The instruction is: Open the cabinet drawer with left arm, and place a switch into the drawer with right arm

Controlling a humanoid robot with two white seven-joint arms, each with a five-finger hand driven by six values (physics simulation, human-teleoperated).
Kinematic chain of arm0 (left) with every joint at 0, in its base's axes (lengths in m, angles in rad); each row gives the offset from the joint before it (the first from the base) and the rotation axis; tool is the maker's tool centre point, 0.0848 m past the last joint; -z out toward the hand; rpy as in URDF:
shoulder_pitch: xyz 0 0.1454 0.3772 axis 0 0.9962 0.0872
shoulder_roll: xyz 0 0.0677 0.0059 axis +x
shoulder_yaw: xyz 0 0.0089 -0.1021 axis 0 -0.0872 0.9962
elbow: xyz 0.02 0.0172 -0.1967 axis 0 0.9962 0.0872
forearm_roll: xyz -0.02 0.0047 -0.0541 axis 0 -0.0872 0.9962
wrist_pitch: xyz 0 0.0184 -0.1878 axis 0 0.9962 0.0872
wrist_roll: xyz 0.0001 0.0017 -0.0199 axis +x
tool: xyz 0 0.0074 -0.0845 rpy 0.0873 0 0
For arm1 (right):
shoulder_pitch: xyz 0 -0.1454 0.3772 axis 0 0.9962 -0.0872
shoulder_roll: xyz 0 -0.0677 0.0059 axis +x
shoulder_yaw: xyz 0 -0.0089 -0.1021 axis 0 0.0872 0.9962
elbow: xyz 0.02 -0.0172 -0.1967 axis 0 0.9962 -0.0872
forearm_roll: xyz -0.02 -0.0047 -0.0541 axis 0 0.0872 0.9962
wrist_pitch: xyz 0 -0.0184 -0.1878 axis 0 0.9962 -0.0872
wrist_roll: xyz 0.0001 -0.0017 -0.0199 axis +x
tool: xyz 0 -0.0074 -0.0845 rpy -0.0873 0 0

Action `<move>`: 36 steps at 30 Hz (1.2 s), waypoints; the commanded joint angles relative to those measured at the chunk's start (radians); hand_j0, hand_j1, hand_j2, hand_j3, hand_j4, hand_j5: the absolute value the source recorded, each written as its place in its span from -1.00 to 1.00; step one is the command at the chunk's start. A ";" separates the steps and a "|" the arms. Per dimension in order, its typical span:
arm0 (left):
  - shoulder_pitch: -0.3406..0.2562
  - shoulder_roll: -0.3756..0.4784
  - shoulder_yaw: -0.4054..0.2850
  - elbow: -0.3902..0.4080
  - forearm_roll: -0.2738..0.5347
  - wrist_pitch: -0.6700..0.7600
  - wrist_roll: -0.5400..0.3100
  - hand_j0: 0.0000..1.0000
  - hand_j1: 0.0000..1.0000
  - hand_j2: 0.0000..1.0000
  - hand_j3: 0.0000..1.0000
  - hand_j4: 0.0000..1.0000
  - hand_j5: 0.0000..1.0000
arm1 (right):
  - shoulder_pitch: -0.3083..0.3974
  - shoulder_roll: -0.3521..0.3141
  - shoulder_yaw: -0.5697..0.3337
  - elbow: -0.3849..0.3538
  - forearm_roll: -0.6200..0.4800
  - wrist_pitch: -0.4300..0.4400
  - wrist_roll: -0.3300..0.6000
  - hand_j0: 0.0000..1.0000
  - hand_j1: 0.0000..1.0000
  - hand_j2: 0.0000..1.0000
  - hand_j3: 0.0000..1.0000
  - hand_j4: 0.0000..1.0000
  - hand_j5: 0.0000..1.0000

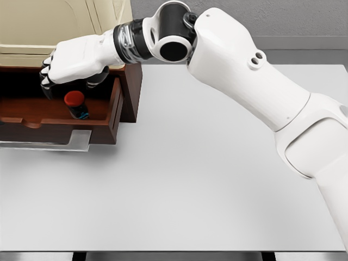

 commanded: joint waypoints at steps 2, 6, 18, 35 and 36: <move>0.000 0.000 0.000 0.000 0.006 0.002 0.000 1.00 1.00 1.00 1.00 1.00 1.00 | -0.003 0.000 -0.004 -0.005 0.007 0.003 -0.001 1.00 1.00 1.00 1.00 1.00 1.00; 0.002 0.000 0.001 -0.003 0.006 0.002 0.000 1.00 1.00 1.00 1.00 1.00 1.00 | -0.003 0.000 -0.014 -0.062 0.004 0.003 -0.001 1.00 1.00 1.00 1.00 1.00 1.00; 0.000 0.000 0.017 -0.051 0.000 0.002 0.000 1.00 1.00 1.00 1.00 1.00 1.00 | 0.144 -0.409 -0.214 -0.552 -0.034 0.003 -0.001 1.00 1.00 1.00 1.00 1.00 1.00; -0.070 -0.118 0.032 -0.056 -0.023 0.002 0.000 1.00 1.00 1.00 1.00 1.00 1.00 | 0.595 -0.827 -0.493 -0.555 -0.102 0.003 -0.001 1.00 1.00 1.00 1.00 1.00 1.00; -0.075 -0.119 0.033 -0.056 -0.021 0.002 0.000 1.00 1.00 1.00 1.00 1.00 1.00 | 0.595 -0.844 -0.493 -0.555 -0.102 0.003 -0.001 1.00 1.00 1.00 1.00 1.00 1.00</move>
